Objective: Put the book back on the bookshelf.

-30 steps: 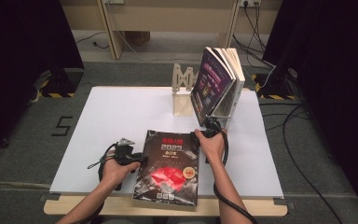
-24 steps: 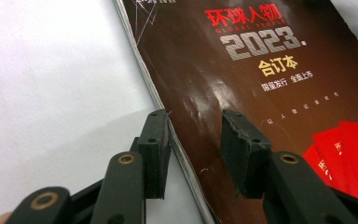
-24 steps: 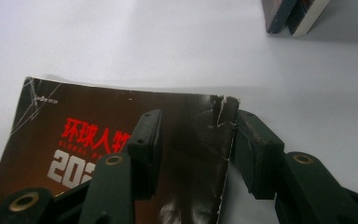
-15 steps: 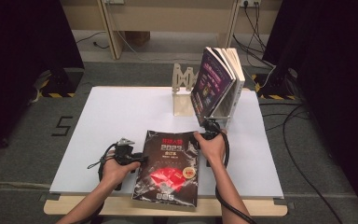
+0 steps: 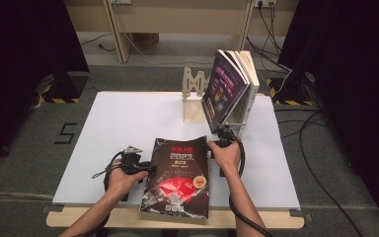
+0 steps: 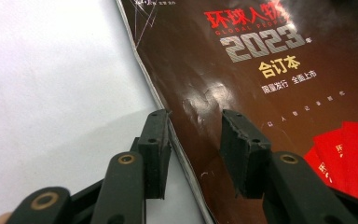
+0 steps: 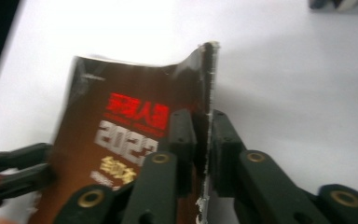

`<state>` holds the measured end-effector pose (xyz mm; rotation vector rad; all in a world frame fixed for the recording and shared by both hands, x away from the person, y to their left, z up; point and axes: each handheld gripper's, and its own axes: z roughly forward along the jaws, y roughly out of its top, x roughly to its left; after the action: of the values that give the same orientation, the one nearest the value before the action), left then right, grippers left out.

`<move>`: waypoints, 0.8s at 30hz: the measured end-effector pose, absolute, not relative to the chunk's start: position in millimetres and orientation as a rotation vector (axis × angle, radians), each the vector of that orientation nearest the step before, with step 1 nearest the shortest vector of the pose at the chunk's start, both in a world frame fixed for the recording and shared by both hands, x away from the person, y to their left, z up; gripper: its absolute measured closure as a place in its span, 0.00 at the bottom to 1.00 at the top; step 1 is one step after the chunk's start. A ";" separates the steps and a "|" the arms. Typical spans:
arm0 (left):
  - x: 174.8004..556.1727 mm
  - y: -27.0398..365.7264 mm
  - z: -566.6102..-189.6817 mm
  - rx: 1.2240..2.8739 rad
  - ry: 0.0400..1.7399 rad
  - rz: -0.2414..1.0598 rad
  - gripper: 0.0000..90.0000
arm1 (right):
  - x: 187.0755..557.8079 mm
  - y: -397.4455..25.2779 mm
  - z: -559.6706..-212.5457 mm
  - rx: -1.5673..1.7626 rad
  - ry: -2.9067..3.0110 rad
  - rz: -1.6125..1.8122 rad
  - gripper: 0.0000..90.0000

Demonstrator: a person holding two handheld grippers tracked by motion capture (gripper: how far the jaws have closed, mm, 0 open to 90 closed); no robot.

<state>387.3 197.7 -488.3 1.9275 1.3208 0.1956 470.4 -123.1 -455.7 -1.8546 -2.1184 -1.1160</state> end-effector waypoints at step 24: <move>385.8 202.1 -464.8 1.784 1.280 0.163 0.52 | 441.0 -128.3 -379.7 -1.876 -2.134 -1.481 0.97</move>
<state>385.8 202.1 -464.8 1.7842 1.2800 0.1627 441.0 -128.3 -379.7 -1.8760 -2.1339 -1.4811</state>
